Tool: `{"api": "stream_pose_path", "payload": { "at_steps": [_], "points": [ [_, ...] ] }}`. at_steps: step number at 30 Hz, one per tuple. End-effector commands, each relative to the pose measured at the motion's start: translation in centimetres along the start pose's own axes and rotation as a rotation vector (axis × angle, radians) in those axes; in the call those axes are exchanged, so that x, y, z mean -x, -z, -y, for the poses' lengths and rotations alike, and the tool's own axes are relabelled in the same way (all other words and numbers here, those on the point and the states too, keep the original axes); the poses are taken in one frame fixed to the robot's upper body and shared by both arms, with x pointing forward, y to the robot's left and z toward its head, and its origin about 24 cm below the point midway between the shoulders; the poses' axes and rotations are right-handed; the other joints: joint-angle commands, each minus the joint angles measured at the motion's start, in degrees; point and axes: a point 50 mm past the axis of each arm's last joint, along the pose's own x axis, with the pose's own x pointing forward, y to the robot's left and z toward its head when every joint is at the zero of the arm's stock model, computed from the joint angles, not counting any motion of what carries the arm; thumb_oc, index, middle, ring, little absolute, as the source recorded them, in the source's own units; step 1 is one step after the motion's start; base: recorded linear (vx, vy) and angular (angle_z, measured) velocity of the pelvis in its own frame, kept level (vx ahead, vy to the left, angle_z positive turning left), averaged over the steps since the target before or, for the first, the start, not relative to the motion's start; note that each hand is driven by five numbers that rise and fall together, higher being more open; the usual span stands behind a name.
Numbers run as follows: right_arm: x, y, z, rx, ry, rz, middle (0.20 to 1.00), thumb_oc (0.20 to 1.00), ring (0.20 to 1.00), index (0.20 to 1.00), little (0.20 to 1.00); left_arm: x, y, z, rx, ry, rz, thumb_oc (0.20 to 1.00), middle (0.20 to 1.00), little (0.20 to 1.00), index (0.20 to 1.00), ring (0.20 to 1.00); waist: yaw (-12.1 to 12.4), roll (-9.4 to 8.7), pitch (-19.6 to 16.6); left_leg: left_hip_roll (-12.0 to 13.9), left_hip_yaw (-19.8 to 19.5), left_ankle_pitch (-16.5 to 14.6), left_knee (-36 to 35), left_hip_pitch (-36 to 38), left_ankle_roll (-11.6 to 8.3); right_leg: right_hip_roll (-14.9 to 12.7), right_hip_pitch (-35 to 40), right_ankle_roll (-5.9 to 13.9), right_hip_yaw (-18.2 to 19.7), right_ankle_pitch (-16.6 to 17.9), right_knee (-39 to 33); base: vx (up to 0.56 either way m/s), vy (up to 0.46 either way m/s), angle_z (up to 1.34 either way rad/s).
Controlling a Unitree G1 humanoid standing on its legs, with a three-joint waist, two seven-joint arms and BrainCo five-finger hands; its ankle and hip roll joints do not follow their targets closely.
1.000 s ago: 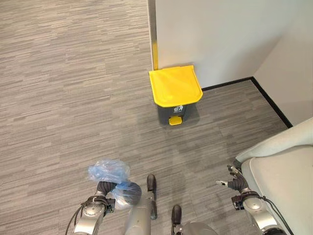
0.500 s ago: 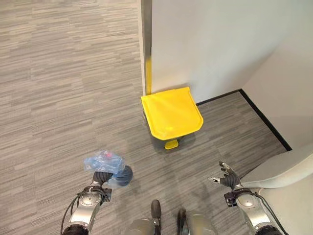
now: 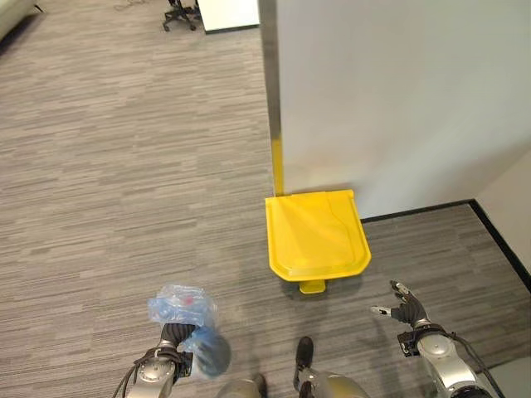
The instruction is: Gather garbage on tea table into small bin, then transfer packed bag to large trash can.
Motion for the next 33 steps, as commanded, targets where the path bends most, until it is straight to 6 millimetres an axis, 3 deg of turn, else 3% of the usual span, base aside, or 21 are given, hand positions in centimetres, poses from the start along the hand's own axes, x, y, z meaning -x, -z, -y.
{"api": "stream_pose_path", "payload": {
  "at_steps": [1,3,12,26,30,33],
  "points": [
    [0.2,-0.2,1.2,-0.033,0.060,0.037,1.000,1.000,1.000,1.000,1.000,-0.5,-2.8,-0.5,-0.008,0.001,0.125,0.200,0.200,0.200,0.200,0.200,-1.09,-0.16,-0.04,0.02,2.79,0.66,-0.43,-1.66,0.31,-6.39,2.45,9.08,2.30,-11.20,4.62,-0.01,0.044,0.46],
    [0.2,-0.3,1.1,-0.032,0.055,0.037,1.000,1.000,1.000,1.000,1.000,-0.2,-2.4,-0.7,-0.026,0.002,0.116,0.200,0.200,0.200,0.200,0.200,-1.10,0.41,-0.01,-0.56,3.95,-0.08,-2.85,-0.25,0.81,-6.10,2.58,9.57,2.77,-11.24,4.96,0.05,0.105,-0.11],
    [0.2,0.2,0.1,-0.042,0.033,0.004,1.000,1.000,1.000,1.000,1.000,0.0,-2.2,-2.1,-0.038,-0.044,0.110,0.200,0.200,0.200,0.200,0.200,-0.34,-0.89,-0.69,-2.96,3.07,-1.90,-3.72,0.65,2.87,-7.10,1.75,11.06,5.97,-10.26,6.12,0.06,0.110,-0.16],
    [-0.1,-0.3,-1.0,-0.032,-0.005,0.008,1.000,1.000,1.000,1.000,1.000,0.1,-2.2,-3.1,-0.041,-0.076,0.114,0.200,0.200,0.200,0.200,0.200,0.55,-2.04,-0.46,-4.19,4.24,-3.90,-3.26,0.91,4.81,-8.01,-0.20,13.17,8.99,-8.89,7.66,0.02,0.064,-0.14],
    [-0.3,-0.6,-1.0,-0.023,-0.006,0.017,1.000,1.000,1.000,1.000,1.000,0.2,-2.4,-3.4,-0.036,-0.090,0.121,0.200,0.200,0.200,0.200,0.200,1.08,-2.23,0.55,-4.59,3.98,-4.99,-1.16,-0.28,5.79,-8.57,-1.84,13.95,9.62,-8.62,9.98,0.00,0.093,-0.21],
    [-0.3,-0.8,-1.1,-0.033,-0.005,0.023,1.000,1.000,1.000,1.000,1.000,0.1,-2.6,-3.8,-0.044,-0.099,0.127,0.200,0.200,0.200,0.200,0.200,1.28,-1.75,1.27,-5.46,3.13,-5.72,-1.60,0.60,6.73,-9.19,-3.79,14.92,9.39,-9.16,16.04,0.04,0.124,-0.07]
  ]
}}
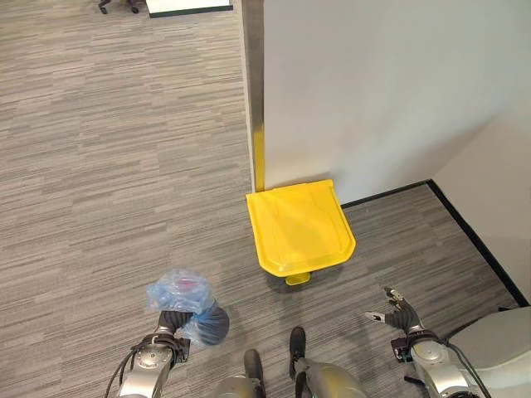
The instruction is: Gather garbage on tea table into small bin, then transfer packed bag to large trash can.
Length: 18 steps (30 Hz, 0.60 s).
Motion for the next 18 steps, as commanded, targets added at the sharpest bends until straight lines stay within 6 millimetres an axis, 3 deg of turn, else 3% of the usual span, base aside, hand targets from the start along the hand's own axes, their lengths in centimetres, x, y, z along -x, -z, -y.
{"api": "stream_pose_path", "payload": {
  "at_steps": [1,3,4,9,13,14,16,17,18],
  "points": [
    [-0.5,-1.2,0.1,-0.005,0.006,0.048,1.000,1.000,1.000,1.000,1.000,0.0,-1.7,-2.6,-0.030,-0.074,0.092,0.200,0.200,0.200,0.200,0.200,0.73,-1.25,0.62,-0.75,-4.95,-10.49,8.69,-0.62,-0.51,-7.79,-0.66,8.95,0.81,-9.52,14.01,0.09,0.081,0.01],
    [-0.5,-1.3,0.2,-0.005,0.010,0.052,1.000,1.000,1.000,1.000,1.000,0.0,-1.7,-2.6,-0.030,-0.074,0.092,0.200,0.200,0.200,0.200,0.200,0.53,-1.21,0.94,-1.05,-5.32,-10.82,8.39,0.25,-0.47,-7.61,-1.81,8.90,0.84,-9.22,15.08,0.12,0.047,0.09],
    [-0.6,-1.7,0.4,-0.004,0.017,0.068,1.000,1.000,1.000,1.000,1.000,-0.1,-1.8,-2.6,-0.023,-0.084,0.095,0.200,0.200,0.200,0.200,0.200,0.09,-1.15,1.80,-1.60,-5.55,-11.80,7.21,2.90,-0.43,-8.30,-6.26,8.62,-1.81,-5.58,13.68,0.21,0.019,0.00],
    [-0.5,-1.2,1.0,0.005,0.036,0.046,1.000,1.000,1.000,1.000,1.000,-0.6,-2.4,-2.2,-0.011,-0.071,0.108,0.200,0.200,0.200,0.200,0.200,-2.19,-1.43,2.62,-2.81,-8.47,-14.84,7.38,7.30,-1.00,-7.42,-11.60,9.50,-4.75,-2.90,3.89,0.27,-0.028,0.06],
    [-0.3,-0.5,1.6,-0.007,0.056,0.026,1.000,1.000,1.000,1.000,1.000,-0.9,-3.3,-2.0,-0.009,-0.069,0.136,0.200,0.200,0.200,0.200,0.200,-3.31,-1.91,2.75,-3.31,-11.01,-17.73,9.73,8.41,-1.59,-6.82,-13.35,10.05,-3.88,-1.27,1.61,0.30,-0.131,0.60],
    [0.1,0.4,2.1,-0.024,0.079,-0.006,1.000,1.000,1.000,1.000,1.000,-1.0,-3.3,-2.2,-0.020,-0.078,0.137,0.200,0.200,0.200,0.200,0.200,-3.88,-1.79,1.89,-2.38,-13.30,-19.72,9.43,10.93,-2.65,-6.35,-14.81,9.92,-1.85,-1.68,3.89,0.35,-0.220,0.95],
    [0.1,0.4,2.2,-0.033,0.082,-0.003,1.000,1.000,1.000,1.000,1.000,-0.9,-3.7,-2.0,-0.011,-0.069,0.152,0.200,0.200,0.200,0.200,0.200,-4.01,-2.59,1.70,-2.35,-13.25,-20.33,11.33,10.11,-3.05,-7.07,-14.69,8.93,-1.14,-1.40,5.25,0.30,-0.254,0.56],
    [0.0,0.1,2.6,-0.050,0.098,0.010,1.000,1.000,1.000,1.000,1.000,-1.1,-3.6,-1.8,0.004,-0.062,0.145,0.200,0.200,0.200,0.200,0.200,-4.29,-2.67,1.65,-0.37,-13.80,-21.22,14.09,9.86,-4.13,-6.76,-16.52,8.33,-0.40,-1.58,12.17,0.24,-0.276,0.40],
    [0.1,0.2,2.8,-0.056,0.112,0.008,1.000,1.000,1.000,1.000,1.000,-1.1,-3.5,-1.6,0.009,-0.058,0.140,0.200,0.200,0.200,0.200,0.200,-4.66,-2.41,1.02,0.71,-14.47,-21.70,14.73,9.35,-4.27,-6.97,-16.96,7.75,-1.09,-2.44,13.48,0.31,-0.330,0.56]
  ]
}}
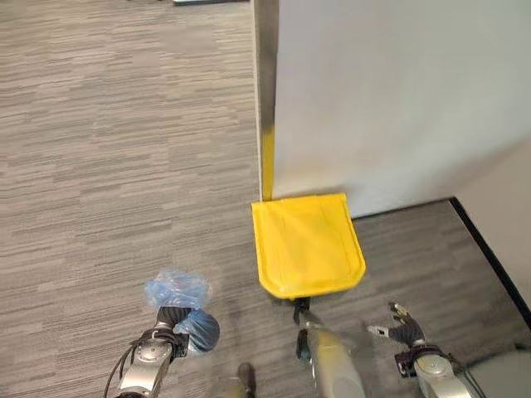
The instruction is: Gather garbage on tea table into small bin, then transfer packed bag to large trash can.
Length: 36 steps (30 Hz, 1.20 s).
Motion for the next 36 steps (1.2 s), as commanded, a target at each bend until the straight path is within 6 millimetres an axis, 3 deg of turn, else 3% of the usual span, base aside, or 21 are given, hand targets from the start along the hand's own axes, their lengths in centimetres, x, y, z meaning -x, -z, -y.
{"api": "stream_pose_path", "payload": {
  "at_steps": [1,3,5,13,16,22,24,27,31,36],
  "points": [
    [-0.4,-1.5,1.9,-0.067,0.084,0.072,1.000,1.000,1.000,1.000,1.000,-0.4,-2.5,-1.9,0.018,-0.040,0.115,0.200,0.200,0.200,0.200,0.200,-2.06,-1.27,-2.88,-0.62,-1.54,-9.27,6.32,3.78,-0.22,-1.39,-2.56,1.94,2.95,4.06,3.22,0.19,-0.172,0.58],
    [-0.7,-2.3,2.7,-0.105,0.120,0.094,1.000,1.000,1.000,1.000,1.000,-0.7,-2.4,-2.0,0.022,-0.051,0.102,0.200,0.200,0.200,0.200,0.200,-3.29,0.24,-3.44,1.27,-1.22,-8.47,2.95,5.69,-0.97,-0.84,-4.37,1.93,1.58,3.13,4.68,0.12,-0.117,0.48],
    [-0.9,-2.8,2.8,-0.114,0.125,0.112,1.000,1.000,1.000,1.000,1.000,-0.8,-2.5,-1.9,0.026,-0.053,0.107,0.200,0.200,0.200,0.200,0.200,-3.50,0.91,-3.76,1.53,-0.86,-7.66,1.37,6.08,-1.16,-0.43,-5.31,2.08,1.37,3.29,4.45,0.02,-0.017,-0.07],
    [-1.6,-7.0,0.1,-0.080,-0.008,0.247,1.000,1.000,1.000,1.000,1.000,-0.4,-2.5,-1.0,0.002,0.002,0.126,0.200,0.200,0.200,0.200,0.200,-1.98,2.23,-4.40,-0.44,0.35,-7.33,-3.57,7.64,0.07,0.29,-6.58,3.32,2.33,6.62,0.78,-0.02,0.058,-0.21],
    [-1.5,-10.9,-2.5,-0.082,-0.123,0.380,1.000,1.000,1.000,1.000,1.000,-0.5,-2.9,-0.2,-0.020,0.039,0.145,0.200,0.200,0.200,0.200,0.200,-0.43,2.47,-3.91,-1.48,0.01,-7.43,-4.36,7.73,0.71,-0.37,-6.00,3.39,2.43,7.88,-1.84,-0.01,0.042,-0.10],
    [-0.6,-18.1,-5.5,-0.098,-0.246,0.603,1.000,1.000,1.000,1.000,1.000,-0.8,-4.3,0.7,-0.013,0.064,0.204,0.200,0.200,0.200,0.200,0.200,1.98,2.27,-2.94,-2.02,-0.74,-7.23,-4.23,7.00,0.76,-1.18,-4.59,3.12,1.66,8.84,-4.53,0.00,0.013,0.00],
    [0.2,-22.9,-6.3,-0.106,-0.274,0.732,1.000,1.000,1.000,1.000,1.000,-0.9,-5.5,1.5,-0.008,0.086,0.253,0.200,0.200,0.200,0.200,0.200,3.24,1.86,-2.23,-2.03,-1.22,-7.11,-3.76,6.13,0.61,-1.49,-4.09,2.92,1.57,9.08,-5.41,-0.02,-0.012,0.07],
    [0.4,-25.7,-5.7,-0.097,-0.241,0.796,1.000,1.000,1.000,1.000,1.000,-1.0,-6.9,2.1,-0.002,0.110,0.303,0.200,0.200,0.200,0.200,0.200,3.66,1.23,-1.64,-2.13,-1.50,-7.06,-3.36,5.65,0.52,-1.60,-3.78,2.85,1.40,9.21,-5.76,-0.01,-0.012,0.18],
    [0.0,-25.0,-4.2,-0.137,-0.195,0.773,1.000,1.000,1.000,1.000,1.000,-0.9,-6.5,1.7,-0.026,0.108,0.288,0.200,0.200,0.200,0.200,0.200,3.46,0.96,-2.07,-2.00,-1.79,-6.94,-4.17,5.90,0.44,-1.40,-3.77,2.87,1.37,9.17,-5.85,0.02,-0.020,0.09],
    [0.2,-26.9,-2.5,-0.158,-0.128,0.826,1.000,1.000,1.000,1.000,1.000,-0.9,-7.2,2.4,-0.032,0.138,0.318,0.200,0.200,0.200,0.200,0.200,3.20,1.20,-2.07,-1.98,-2.02,-7.03,-4.75,6.34,0.55,-1.46,-4.13,3.04,1.58,9.34,-5.80,0.01,0.015,0.11]
  ]
}}
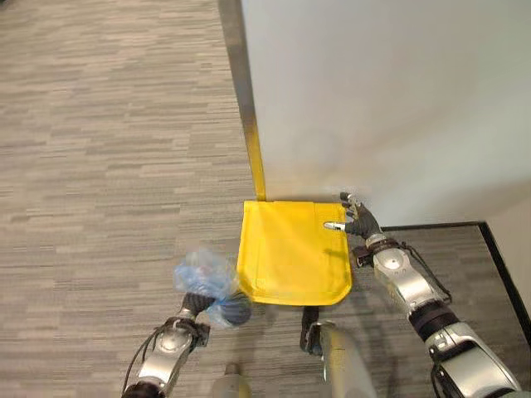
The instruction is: Gather garbage on tea table into small bin, then transfer packed bag to large trash can.
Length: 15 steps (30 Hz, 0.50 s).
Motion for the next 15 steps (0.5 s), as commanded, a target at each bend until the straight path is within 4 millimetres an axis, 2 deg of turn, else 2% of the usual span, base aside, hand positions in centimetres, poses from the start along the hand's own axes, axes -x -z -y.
{"api": "stream_pose_path", "payload": {
  "at_steps": [1,5,7,8,10,15],
  "points": [
    [-1.2,-4.4,0.6,0.016,0.047,0.186,1.000,1.000,1.000,1.000,1.000,-1.0,-5.0,-0.9,-0.003,-0.009,0.221,0.200,0.200,0.200,0.200,0.200,-0.74,-0.62,1.78,-6.70,2.40,-1.60,-8.57,11.58,4.01,-2.49,1.95,5.54,2.22,10.82,-17.90,-0.01,0.025,0.05],
    [-0.8,-3.6,1.8,0.096,0.094,0.158,1.000,1.000,1.000,1.000,1.000,-1.1,-5.2,-1.2,-0.001,-0.028,0.223,0.200,0.200,0.200,0.200,0.200,-1.46,-1.02,1.66,-6.81,2.77,-1.74,-8.73,11.74,4.11,-2.32,1.95,5.64,2.42,10.96,-17.85,0.00,0.011,-0.01],
    [-0.1,-2.0,2.3,0.112,0.111,0.111,1.000,1.000,1.000,1.000,1.000,-1.0,-4.9,-1.4,0.000,-0.033,0.208,0.200,0.200,0.200,0.200,0.200,-1.79,-1.20,1.47,-6.86,2.89,-1.90,-8.78,12.03,4.18,-2.24,2.16,5.74,2.43,11.05,-18.08,0.01,0.022,-0.09],
    [0.7,-0.3,3.1,0.141,0.129,0.053,1.000,1.000,1.000,1.000,1.000,-1.0,-4.5,-1.6,-0.005,-0.039,0.192,0.200,0.200,0.200,0.200,0.200,-2.29,-1.45,1.25,-6.88,3.09,-2.10,-8.66,12.24,4.22,-2.19,2.45,5.91,2.47,11.11,-18.36,-0.01,0.026,-0.05],
    [1.6,1.5,3.6,0.162,0.138,-0.006,1.000,1.000,1.000,1.000,1.000,-1.0,-4.3,-1.8,-0.017,-0.043,0.179,0.200,0.200,0.200,0.200,0.200,-2.70,-1.76,1.13,-6.93,3.29,-2.40,-7.85,12.24,4.25,-2.26,2.89,6.03,2.63,11.17,-18.74,-0.02,0.035,0.00],
    [4.3,5.6,3.9,0.202,0.124,-0.151,1.000,1.000,1.000,1.000,1.000,-0.8,-3.8,-2.7,-0.025,-0.066,0.155,0.200,0.200,0.200,0.200,0.200,-3.06,-3.27,1.02,-7.52,3.34,-3.44,-5.29,12.09,4.33,-3.08,5.60,6.89,2.88,12.34,-21.54,-0.05,0.043,0.04]
  ]
}}
